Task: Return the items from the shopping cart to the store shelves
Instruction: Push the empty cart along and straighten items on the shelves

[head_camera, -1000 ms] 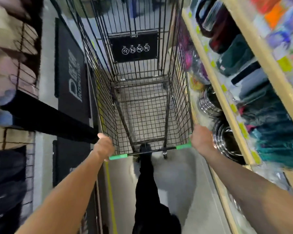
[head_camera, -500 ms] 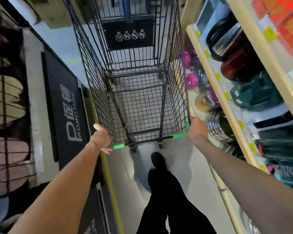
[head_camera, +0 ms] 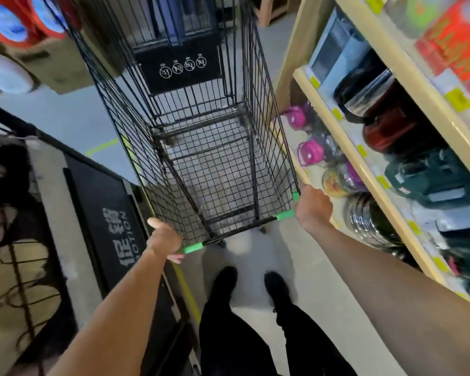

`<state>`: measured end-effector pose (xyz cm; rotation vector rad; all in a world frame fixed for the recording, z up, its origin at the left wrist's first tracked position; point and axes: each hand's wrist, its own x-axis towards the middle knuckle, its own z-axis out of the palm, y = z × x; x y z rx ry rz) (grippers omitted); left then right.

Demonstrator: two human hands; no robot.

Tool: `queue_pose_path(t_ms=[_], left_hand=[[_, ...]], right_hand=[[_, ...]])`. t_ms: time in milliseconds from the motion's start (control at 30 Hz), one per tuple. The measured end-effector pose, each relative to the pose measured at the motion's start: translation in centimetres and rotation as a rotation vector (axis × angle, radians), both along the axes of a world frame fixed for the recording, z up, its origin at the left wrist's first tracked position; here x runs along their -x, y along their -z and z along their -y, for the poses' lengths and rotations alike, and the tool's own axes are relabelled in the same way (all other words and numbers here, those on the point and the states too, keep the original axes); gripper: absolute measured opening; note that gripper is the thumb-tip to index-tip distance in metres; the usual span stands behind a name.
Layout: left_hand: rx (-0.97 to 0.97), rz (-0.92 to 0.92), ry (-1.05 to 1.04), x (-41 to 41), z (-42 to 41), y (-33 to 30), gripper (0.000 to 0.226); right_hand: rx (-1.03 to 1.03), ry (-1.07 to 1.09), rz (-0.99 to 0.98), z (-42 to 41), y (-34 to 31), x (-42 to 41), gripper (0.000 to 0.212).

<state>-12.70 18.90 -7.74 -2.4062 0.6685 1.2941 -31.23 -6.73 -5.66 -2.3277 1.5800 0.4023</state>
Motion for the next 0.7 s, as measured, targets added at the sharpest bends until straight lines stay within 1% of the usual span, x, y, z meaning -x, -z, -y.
queue_pose_path(t_ms=[33,67,100,133,167,200,233,267,300,333,367,400,433,467,500,533,567,600,633,667,700], left_hand=[[0.008,-0.003,-0.05,-0.7,-0.6,0.5,0.079],[-0.027,-0.074,-0.14,-1.9,-0.6,0.3,0.081],[-0.058,-0.103,-0.419,-2.6,0.6,0.2,0.092],[-0.072,-0.118,-0.739,-3.1,0.6,0.4,0.099],[-0.107,-0.169,-0.681,-3.6,1.1,-0.2,0.098],[-0.099,-0.097,-0.277,-3.5,0.6,0.1,0.101],[-0.124,-0.049,0.139,-3.5,0.7,0.2,0.095],[-0.301,-0.071,0.458,-3.8,0.3,-1.0,0.08],[-0.393,-0.05,0.649,-3.5,2.1,-2.5,0.072],[-0.422,-0.05,0.755,-4.0,1.7,-2.5,0.071],[-0.43,-0.063,0.707,-5.2,1.3,-2.3,0.073],[-0.471,-0.043,0.729,-5.8,1.4,-1.8,0.082],[-0.448,-0.004,0.654,-6.9,1.1,0.5,0.098],[-0.451,0.044,0.686,-8.7,0.9,2.9,0.11],[-0.498,0.032,0.589,-9.2,1.9,3.2,0.105],[-0.503,0.008,0.533,-8.5,3.9,1.5,0.088],[-0.471,0.015,0.451,-6.4,7.5,-2.1,0.072],[-0.441,-0.05,0.372,-4.0,10.3,-5.1,0.063],[-0.353,-0.131,0.335,-1.3,13.8,-7.6,0.059],[-0.281,-0.166,0.393,1.2,17.3,-8.8,0.056],[-0.185,-0.231,0.383,3.2,20.2,-9.3,0.051]], right_hand=[[-0.003,-0.004,-0.015,0.0,0.0,-0.9,0.03],[-0.02,0.006,-0.028,-0.1,0.0,-1.8,0.031],[-0.044,0.007,-0.042,-0.1,-0.2,-2.3,0.03],[-0.062,0.012,-0.045,-0.1,-0.4,-2.9,0.027],[-0.096,0.024,-0.049,0.0,-0.8,-3.2,0.027],[-0.145,0.04,-0.043,-0.1,-1.1,-3.5,0.029],[-0.181,0.069,-0.01,0.1,-1.6,-3.3,0.032],[-0.21,0.089,0.049,0.1,-1.8,-3.2,0.035],[-0.219,0.153,0.125,0.9,-2.7,-2.0,0.035],[-0.229,0.196,0.206,1.2,-3.4,-1.1,0.034],[-0.234,0.221,0.28,1.8,-4.1,-0.3,0.033],[-0.233,0.254,0.35,2.5,-5.1,1.5,0.031],[-0.238,0.281,0.406,2.9,-6.3,3.3,0.029],[-0.236,0.281,0.456,3.5,-6.9,4.3,0.026],[-0.23,0.301,0.5,3.8,-8.0,5.6,0.023],[-0.216,0.33,0.55,4.3,-8.9,7.1,0.022],[-0.19,0.397,0.612,4.4,-10.1,9.5,0.02],[-0.169,0.425,0.662,4.7,-10.7,10.5,0.018],[-0.147,0.461,0.709,4.7,-11.5,11.9,0.015],[-0.108,0.505,0.763,4.8,-12.3,13.6,0.01],[-0.098,0.533,0.822,4.6,-13.2,14.5,0.004]])
